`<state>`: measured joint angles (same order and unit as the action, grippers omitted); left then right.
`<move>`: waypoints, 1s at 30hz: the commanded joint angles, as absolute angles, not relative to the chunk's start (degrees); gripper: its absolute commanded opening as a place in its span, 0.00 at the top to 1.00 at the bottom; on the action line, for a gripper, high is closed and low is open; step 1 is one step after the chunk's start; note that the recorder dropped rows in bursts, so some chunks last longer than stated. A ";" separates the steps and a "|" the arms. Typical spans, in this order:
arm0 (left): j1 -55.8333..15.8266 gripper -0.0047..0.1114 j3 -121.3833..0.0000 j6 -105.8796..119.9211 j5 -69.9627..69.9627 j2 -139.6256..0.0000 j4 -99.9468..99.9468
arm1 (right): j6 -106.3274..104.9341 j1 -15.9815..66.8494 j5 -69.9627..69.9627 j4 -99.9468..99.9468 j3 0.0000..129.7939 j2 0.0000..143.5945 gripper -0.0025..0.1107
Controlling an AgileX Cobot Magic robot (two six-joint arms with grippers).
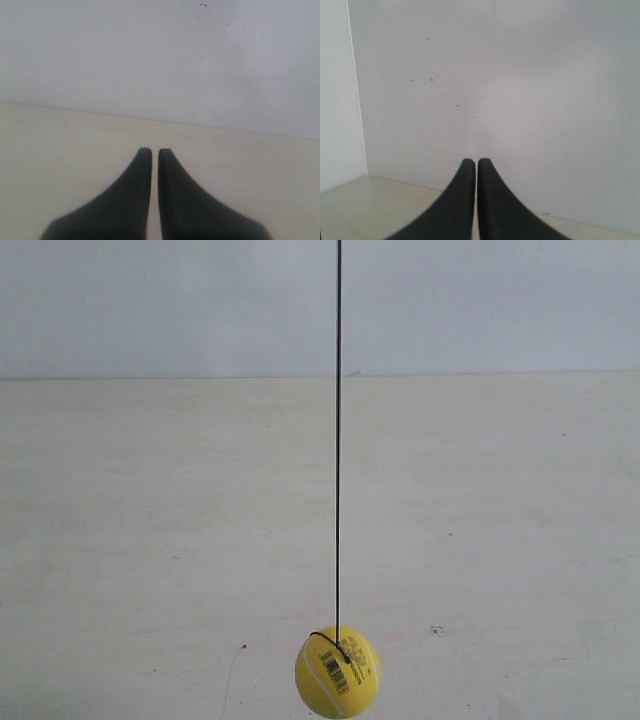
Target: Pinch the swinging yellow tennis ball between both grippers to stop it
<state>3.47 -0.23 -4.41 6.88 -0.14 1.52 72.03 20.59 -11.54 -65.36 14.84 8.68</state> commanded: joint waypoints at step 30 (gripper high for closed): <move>3.78 0.92 0.00 -4.22 6.44 0.00 1.47 | 42.30 20.54 -10.27 -28.61 9.95 7.69 0.98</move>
